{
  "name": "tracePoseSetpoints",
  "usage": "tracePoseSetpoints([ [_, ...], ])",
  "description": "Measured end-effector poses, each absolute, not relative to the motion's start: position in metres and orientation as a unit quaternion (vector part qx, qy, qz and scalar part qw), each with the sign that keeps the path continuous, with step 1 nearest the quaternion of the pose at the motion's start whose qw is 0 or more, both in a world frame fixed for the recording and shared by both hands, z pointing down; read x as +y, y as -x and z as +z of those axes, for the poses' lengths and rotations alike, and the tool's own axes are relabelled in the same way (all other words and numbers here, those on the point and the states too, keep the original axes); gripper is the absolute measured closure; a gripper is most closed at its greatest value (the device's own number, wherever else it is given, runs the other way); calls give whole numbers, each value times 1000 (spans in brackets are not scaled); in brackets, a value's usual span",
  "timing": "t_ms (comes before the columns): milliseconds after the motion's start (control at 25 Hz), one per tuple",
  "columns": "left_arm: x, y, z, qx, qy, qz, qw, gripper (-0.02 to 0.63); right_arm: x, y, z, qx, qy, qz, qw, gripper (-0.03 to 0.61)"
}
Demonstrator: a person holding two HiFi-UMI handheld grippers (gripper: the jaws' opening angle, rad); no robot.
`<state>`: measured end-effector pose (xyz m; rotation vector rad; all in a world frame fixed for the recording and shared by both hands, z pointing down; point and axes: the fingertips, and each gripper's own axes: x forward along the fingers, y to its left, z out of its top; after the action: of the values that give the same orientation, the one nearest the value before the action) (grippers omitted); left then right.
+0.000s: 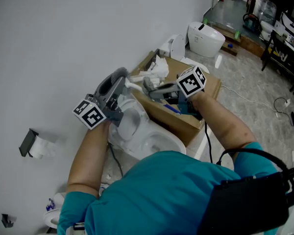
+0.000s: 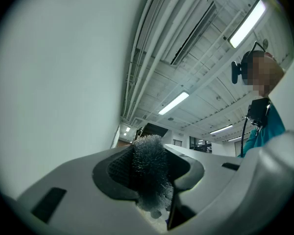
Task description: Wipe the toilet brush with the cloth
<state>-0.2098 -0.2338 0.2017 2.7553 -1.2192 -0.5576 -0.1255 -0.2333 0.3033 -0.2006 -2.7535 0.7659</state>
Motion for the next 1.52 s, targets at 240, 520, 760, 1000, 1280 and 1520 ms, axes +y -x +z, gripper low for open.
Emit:
tracePoseSetpoints([
  [240, -234, 216, 199, -401, -896, -189, 39, 456, -237, 123, 310, -949, 62, 274, 145, 557],
  [520, -237, 220, 200, -407, -892, -194, 40, 456, -245, 119, 321, -948, 47, 275, 155, 557],
  [760, -238, 224, 200, -413, -888, -198, 40, 456, -251, 116, 330, -945, 36, 280, 164, 557],
  [1000, -236, 227, 197, -417, -884, -206, 40, 456, -250, 109, 335, -941, 30, 292, 167, 557],
  [1280, -237, 234, 194, -423, -879, -216, 40, 456, -254, 104, 341, -939, 25, 298, 170, 557],
  [1520, -235, 241, 190, -427, -874, -226, 39, 456, -254, 102, 344, -937, 22, 302, 173, 557],
])
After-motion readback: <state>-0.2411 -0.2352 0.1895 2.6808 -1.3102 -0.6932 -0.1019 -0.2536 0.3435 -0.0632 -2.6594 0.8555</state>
